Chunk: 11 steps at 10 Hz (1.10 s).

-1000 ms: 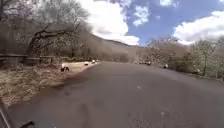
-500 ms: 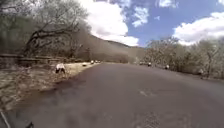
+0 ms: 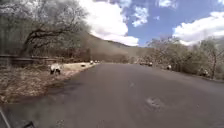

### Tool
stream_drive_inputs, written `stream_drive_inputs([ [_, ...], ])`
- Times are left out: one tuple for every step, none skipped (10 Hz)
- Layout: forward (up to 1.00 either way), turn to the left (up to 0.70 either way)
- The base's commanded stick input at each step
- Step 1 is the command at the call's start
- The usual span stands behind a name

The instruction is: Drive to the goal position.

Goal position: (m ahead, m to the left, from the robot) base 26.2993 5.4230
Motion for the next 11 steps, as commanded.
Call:
stream_drive_inputs([
  [0.7,0.0],
  [0.7,0.0],
  [0.7,0.0],
  [0.7,0.0],
  [0.7,0.0],
  [0.7,0.0],
  [0.7,0.0],
  [0.7,0.0],
  [0.7,0.0],
  [0.7,0.0],
  [0.7,0.0],
])
